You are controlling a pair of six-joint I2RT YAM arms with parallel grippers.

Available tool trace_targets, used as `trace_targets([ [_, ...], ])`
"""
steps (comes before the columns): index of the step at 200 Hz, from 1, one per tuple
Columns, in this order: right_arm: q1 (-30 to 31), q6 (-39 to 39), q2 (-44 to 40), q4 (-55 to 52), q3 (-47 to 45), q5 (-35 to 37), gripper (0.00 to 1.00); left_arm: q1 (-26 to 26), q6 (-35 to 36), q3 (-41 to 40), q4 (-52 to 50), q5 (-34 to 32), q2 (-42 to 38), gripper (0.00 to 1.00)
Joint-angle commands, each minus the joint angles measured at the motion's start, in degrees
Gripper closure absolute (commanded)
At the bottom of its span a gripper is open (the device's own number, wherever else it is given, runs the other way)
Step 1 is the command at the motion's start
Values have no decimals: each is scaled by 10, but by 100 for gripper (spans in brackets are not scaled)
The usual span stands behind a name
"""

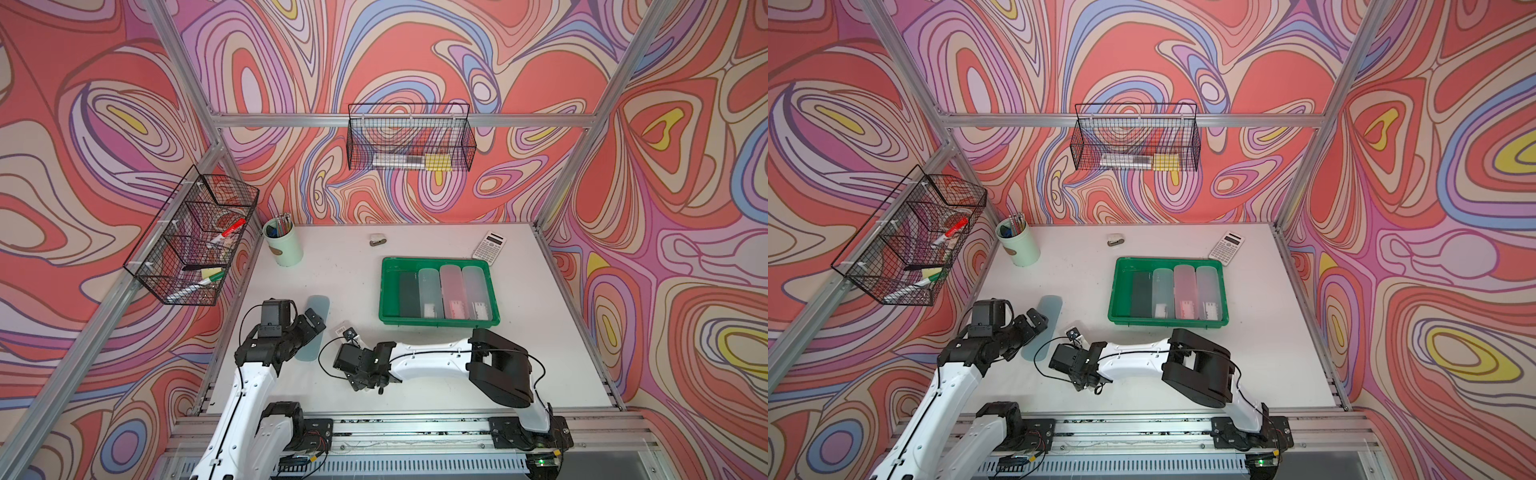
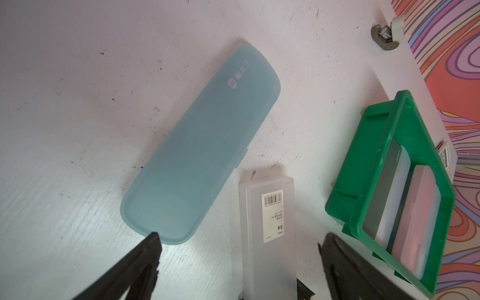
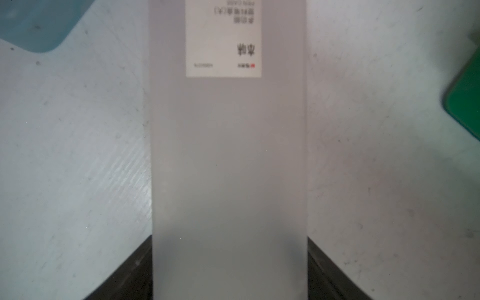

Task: Put the pencil case into the storage box
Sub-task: Pick up the pencil case from the center of the board.

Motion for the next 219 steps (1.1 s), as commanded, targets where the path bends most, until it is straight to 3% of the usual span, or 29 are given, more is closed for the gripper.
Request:
trace_targets([
  [1,1,-16,-22,-10,-18,18,25,-2,-2,21,-26,-7,-10,1],
  [89,1,-41,-128,-9,-46,23,35,-2,-5,72,-86,-45,-44,1],
  [161,-24,-24,-206,-63,-17,70,39,-7,31,147,-92,27,-40,1],
  [178,-45,-30,-220,-84,-6,71,39,-28,36,164,-86,36,-16,1],
  [219,-123,-35,-272,-96,-17,70,40,-143,25,197,-52,-14,35,1],
])
